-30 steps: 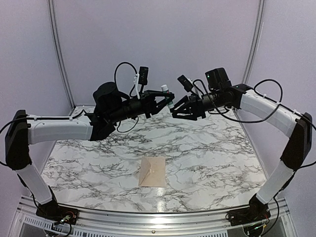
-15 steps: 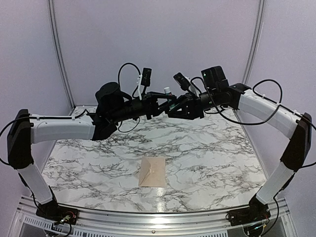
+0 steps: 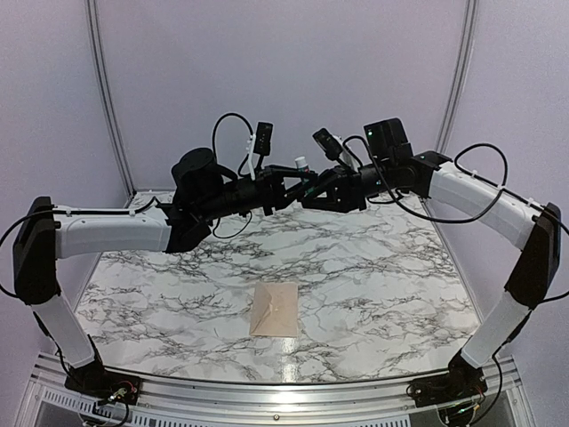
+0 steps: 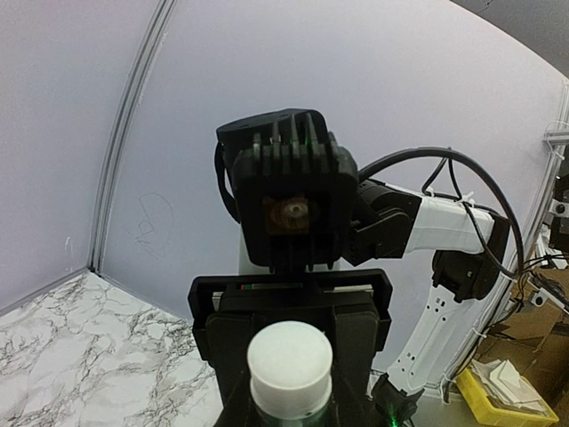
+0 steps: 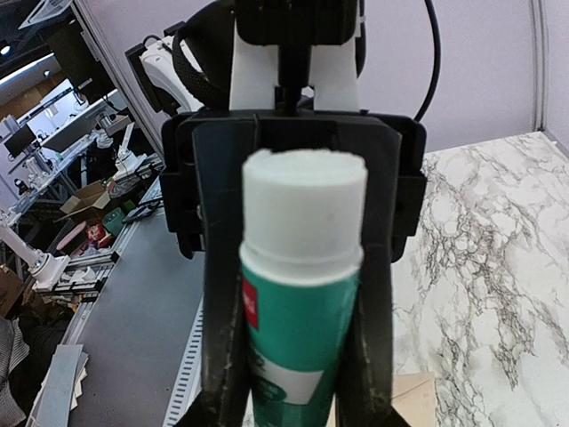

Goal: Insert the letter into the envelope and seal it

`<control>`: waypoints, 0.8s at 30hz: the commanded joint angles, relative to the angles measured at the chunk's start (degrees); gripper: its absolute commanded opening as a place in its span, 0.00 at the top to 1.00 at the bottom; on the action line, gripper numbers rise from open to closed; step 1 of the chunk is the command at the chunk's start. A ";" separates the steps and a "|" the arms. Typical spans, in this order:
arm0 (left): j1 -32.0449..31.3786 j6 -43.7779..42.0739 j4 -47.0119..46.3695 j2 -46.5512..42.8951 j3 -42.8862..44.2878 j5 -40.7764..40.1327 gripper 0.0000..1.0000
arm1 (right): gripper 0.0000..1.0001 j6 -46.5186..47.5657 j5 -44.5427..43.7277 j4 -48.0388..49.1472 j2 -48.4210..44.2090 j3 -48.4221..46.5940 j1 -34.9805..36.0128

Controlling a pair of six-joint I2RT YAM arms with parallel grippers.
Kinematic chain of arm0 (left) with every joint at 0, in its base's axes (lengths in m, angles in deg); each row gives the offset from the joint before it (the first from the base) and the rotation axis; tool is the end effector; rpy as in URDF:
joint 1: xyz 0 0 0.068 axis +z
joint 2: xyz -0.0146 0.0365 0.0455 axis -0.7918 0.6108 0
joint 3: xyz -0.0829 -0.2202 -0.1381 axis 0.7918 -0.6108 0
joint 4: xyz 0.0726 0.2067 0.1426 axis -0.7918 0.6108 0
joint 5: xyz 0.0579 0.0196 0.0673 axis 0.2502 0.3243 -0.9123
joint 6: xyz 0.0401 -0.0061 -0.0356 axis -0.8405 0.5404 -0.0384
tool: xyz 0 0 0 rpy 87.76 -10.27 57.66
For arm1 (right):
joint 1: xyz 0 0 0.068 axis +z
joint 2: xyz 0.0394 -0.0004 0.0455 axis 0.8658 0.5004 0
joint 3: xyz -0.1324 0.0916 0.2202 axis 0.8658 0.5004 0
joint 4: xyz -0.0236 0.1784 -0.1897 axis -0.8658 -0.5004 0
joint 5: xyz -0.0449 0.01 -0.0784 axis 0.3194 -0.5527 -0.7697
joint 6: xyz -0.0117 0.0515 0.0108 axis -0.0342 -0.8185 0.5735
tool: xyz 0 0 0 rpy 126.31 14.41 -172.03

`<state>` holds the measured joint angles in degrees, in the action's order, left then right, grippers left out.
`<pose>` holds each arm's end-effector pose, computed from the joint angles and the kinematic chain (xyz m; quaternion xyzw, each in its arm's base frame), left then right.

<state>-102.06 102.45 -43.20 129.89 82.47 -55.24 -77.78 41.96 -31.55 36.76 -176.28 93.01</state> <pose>0.2471 -0.3186 0.3539 0.3161 0.5013 -0.6022 0.5348 0.2826 0.2232 0.3666 -0.5167 0.5773 0.5602 0.2932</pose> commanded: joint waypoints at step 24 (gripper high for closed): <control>-4.40 -0.05 -2.19 1.75 -1.43 -36.08 1.00 | 1.00 -5.08 -40.72 3.72 -4.03 0.71 1.41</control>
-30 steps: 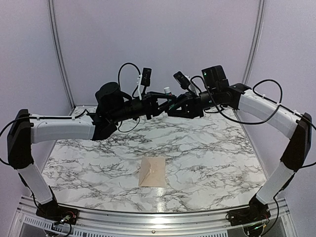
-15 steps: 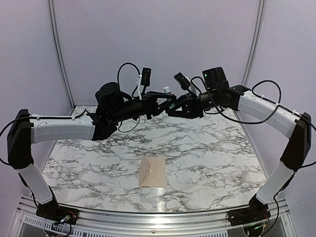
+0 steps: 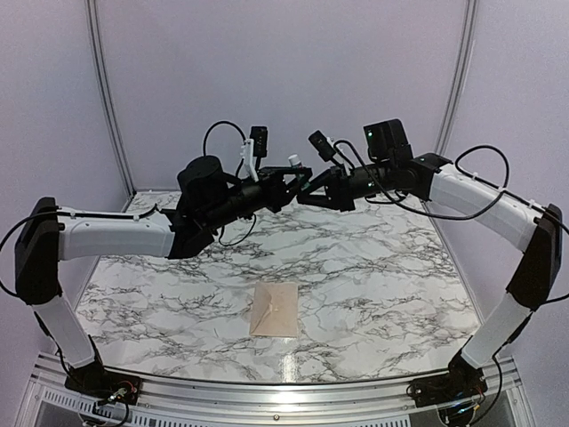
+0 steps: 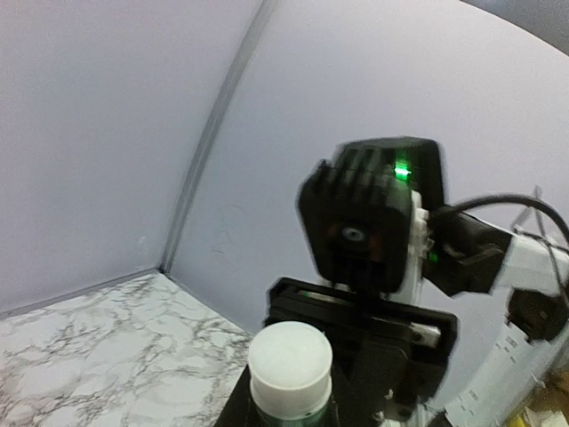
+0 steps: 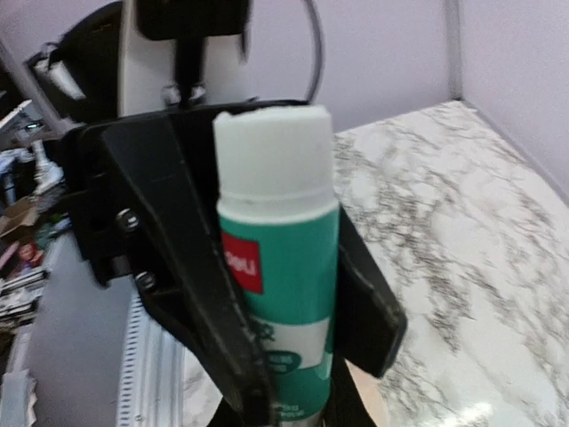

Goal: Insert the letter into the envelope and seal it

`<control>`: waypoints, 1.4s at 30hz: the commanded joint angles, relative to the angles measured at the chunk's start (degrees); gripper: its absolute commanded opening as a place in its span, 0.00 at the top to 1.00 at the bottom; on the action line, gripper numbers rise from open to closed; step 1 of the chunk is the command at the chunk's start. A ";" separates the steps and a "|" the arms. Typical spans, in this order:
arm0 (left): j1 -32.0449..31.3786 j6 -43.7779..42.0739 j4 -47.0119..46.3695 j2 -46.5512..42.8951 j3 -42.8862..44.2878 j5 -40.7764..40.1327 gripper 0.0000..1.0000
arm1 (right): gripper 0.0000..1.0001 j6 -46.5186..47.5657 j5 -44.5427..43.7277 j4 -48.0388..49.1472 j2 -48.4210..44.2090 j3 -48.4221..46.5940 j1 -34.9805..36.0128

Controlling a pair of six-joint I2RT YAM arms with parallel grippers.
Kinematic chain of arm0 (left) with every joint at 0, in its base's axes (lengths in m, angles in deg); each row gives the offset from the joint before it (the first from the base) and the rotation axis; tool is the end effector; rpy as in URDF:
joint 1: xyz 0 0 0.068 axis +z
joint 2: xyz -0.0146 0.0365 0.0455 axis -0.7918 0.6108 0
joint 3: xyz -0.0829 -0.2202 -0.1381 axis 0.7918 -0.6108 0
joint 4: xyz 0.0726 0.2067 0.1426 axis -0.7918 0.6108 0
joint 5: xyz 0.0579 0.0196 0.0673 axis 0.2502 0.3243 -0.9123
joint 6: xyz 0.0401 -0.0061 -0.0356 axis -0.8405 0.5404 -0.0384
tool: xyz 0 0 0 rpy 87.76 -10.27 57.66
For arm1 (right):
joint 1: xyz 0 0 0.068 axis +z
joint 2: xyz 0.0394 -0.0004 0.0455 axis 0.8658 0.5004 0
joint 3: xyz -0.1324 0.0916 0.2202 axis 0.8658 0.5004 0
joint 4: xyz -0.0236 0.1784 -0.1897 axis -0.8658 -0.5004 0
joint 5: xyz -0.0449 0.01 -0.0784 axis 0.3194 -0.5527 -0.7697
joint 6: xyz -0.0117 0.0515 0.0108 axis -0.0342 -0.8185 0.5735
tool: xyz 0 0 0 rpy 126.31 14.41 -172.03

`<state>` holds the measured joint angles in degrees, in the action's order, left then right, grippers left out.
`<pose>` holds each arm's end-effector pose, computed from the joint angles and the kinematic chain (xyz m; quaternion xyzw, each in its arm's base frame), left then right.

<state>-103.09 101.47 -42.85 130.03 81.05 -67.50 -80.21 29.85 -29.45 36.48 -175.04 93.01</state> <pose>0.2486 -0.3209 0.3448 0.2455 0.5401 -0.5617 0.5767 0.2894 0.2234 0.3606 -0.4822 0.6425 0.4942 0.3324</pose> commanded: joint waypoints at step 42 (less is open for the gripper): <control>5.48 10.88 42.74 -13.09 -21.87 -4.97 1.00 | 0.98 10.06 -0.51 -3.23 15.88 11.67 1.04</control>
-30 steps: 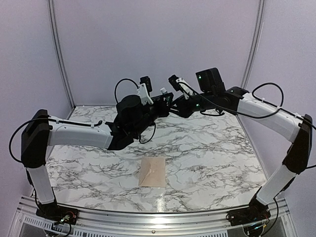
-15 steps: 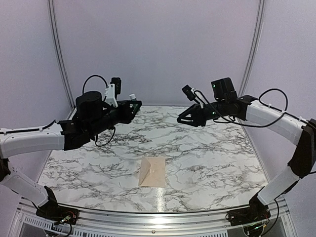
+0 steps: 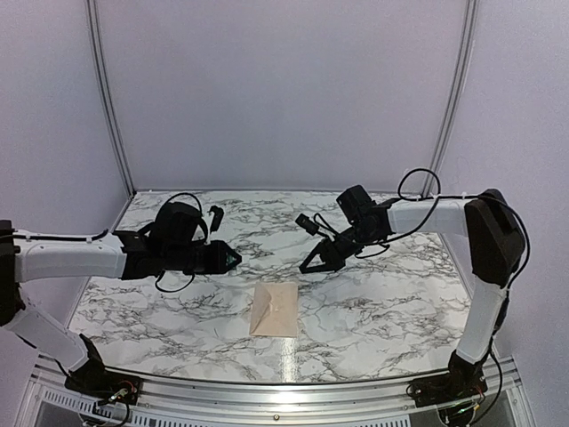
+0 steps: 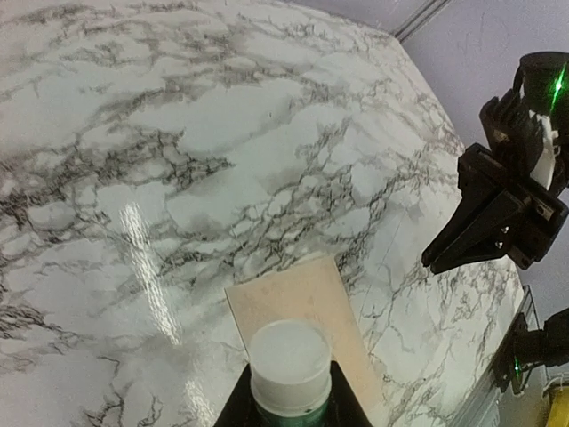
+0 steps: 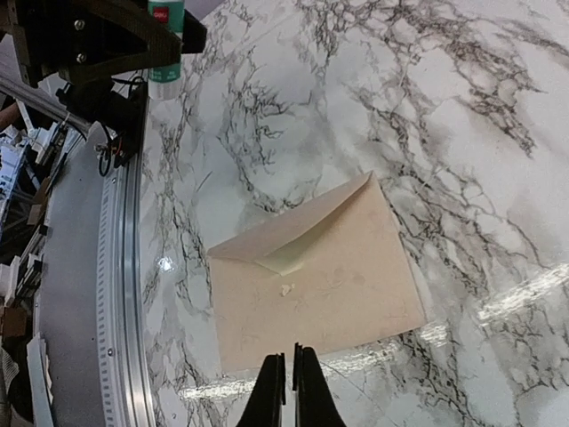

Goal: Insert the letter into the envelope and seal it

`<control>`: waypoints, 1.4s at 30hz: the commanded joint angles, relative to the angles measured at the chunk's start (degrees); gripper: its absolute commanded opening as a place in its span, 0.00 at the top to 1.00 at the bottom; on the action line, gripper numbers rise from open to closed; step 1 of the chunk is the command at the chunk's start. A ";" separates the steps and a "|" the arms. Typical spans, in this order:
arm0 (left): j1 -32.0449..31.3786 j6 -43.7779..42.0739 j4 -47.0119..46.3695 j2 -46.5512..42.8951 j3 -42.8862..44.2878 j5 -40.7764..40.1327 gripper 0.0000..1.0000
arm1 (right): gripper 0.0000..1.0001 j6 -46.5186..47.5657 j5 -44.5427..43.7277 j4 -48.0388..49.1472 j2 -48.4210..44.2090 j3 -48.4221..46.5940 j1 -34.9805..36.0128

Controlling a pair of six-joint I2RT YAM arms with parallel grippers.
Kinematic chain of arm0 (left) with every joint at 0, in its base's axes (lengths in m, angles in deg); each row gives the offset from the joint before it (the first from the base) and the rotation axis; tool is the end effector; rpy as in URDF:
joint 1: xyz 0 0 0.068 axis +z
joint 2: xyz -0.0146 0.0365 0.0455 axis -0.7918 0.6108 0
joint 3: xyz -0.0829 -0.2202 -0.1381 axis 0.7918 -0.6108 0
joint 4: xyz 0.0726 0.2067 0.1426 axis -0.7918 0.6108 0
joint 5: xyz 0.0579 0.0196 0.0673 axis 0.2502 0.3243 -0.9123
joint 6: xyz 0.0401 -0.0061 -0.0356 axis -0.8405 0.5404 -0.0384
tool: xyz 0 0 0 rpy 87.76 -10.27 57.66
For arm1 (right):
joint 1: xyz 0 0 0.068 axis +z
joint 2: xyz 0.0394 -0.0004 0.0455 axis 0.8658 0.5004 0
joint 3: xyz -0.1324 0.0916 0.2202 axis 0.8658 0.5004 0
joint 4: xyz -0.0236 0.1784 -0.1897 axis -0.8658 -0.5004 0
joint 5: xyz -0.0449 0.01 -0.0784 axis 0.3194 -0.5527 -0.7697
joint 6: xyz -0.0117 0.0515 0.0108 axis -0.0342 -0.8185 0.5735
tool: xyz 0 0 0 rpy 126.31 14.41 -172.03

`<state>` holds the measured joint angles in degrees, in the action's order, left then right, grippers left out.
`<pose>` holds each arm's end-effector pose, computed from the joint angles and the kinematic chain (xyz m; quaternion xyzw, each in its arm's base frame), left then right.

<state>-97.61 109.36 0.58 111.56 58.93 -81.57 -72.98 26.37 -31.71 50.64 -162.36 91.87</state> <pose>0.2165 -0.2213 0.2416 0.1041 0.8553 -0.3384 0.3784 0.3103 0.2264 0.1983 -0.4469 0.7518 0.4565 0.1633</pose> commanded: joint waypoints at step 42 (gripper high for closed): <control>-6.33 5.21 -14.39 31.18 7.93 22.06 1.00 | 1.00 1.12 3.50 1.33 15.73 -1.95 3.61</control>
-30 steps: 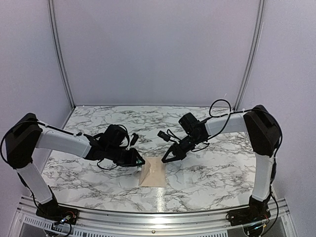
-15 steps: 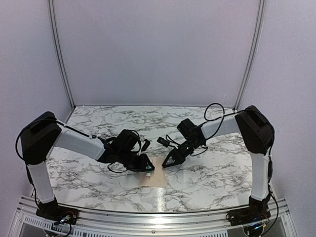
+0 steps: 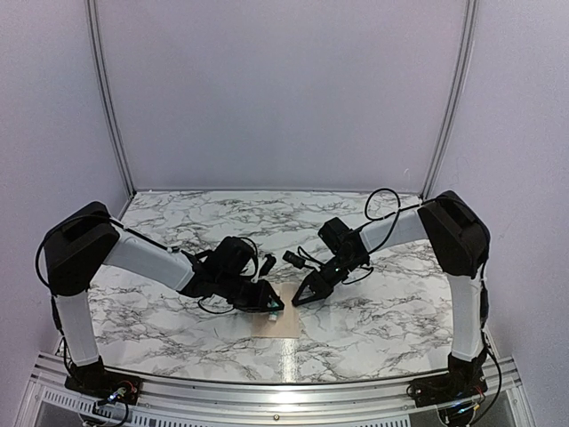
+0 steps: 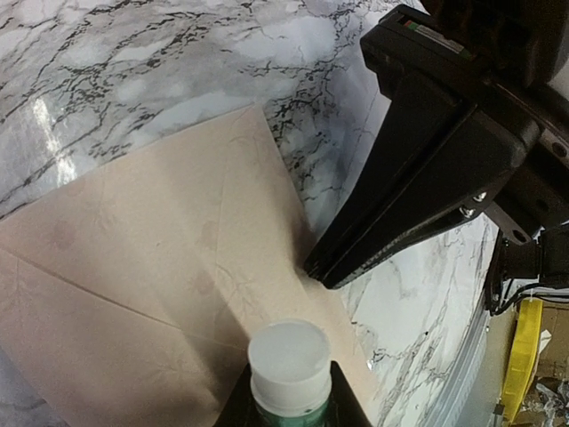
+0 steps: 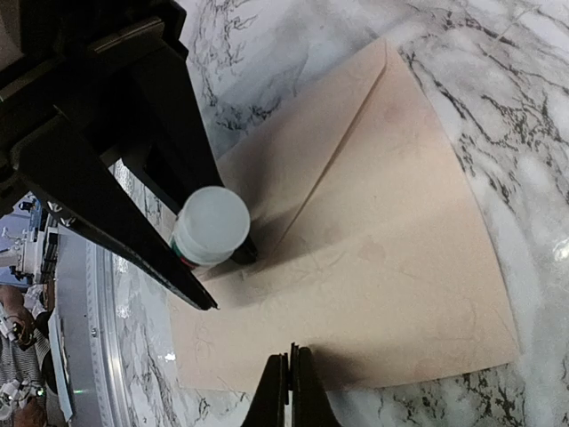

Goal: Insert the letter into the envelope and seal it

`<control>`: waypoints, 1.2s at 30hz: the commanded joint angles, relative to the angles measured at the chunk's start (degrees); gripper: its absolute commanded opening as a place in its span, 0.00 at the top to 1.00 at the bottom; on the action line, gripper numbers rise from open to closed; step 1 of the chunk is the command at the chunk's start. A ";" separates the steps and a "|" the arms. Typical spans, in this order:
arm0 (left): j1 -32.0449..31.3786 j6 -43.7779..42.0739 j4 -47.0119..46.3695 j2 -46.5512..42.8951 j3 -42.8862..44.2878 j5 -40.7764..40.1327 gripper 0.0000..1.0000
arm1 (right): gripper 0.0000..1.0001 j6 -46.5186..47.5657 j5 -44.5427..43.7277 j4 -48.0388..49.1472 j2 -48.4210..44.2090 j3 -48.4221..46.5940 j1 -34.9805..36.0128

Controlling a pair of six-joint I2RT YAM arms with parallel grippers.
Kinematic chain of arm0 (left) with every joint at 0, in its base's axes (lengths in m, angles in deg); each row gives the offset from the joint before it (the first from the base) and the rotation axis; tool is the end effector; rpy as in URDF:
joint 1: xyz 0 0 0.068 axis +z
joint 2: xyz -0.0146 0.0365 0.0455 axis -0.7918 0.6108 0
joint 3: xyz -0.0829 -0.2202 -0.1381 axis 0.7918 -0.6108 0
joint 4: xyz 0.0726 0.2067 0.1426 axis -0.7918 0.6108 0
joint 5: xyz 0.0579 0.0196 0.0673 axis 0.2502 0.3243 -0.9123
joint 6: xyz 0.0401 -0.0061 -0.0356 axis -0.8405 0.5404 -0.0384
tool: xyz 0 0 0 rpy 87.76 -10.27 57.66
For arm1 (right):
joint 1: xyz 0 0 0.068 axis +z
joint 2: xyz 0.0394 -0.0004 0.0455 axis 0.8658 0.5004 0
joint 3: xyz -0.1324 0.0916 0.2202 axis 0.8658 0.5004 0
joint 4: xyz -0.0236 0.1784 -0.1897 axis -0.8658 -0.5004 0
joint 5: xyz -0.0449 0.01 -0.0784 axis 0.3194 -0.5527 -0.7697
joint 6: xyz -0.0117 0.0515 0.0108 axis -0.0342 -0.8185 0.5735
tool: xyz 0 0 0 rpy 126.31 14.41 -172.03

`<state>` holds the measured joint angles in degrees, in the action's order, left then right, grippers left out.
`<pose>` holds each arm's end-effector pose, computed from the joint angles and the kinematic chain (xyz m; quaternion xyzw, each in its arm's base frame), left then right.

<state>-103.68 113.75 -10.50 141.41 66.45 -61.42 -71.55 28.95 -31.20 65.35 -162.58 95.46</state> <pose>0.2282 -0.3077 0.1289 0.1905 0.8723 -0.4186 0.1663 0.3039 0.2526 0.1057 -0.4393 0.7636 0.4713 0.0425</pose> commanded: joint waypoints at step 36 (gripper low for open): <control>0.18 -5.40 -5.16 -2.44 0.81 2.84 1.00 | 1.00 0.81 3.13 -1.83 -2.17 -3.10 -3.06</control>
<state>-103.68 111.61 -17.19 143.84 65.92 -59.04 -72.36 30.42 -31.31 65.85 -162.67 93.60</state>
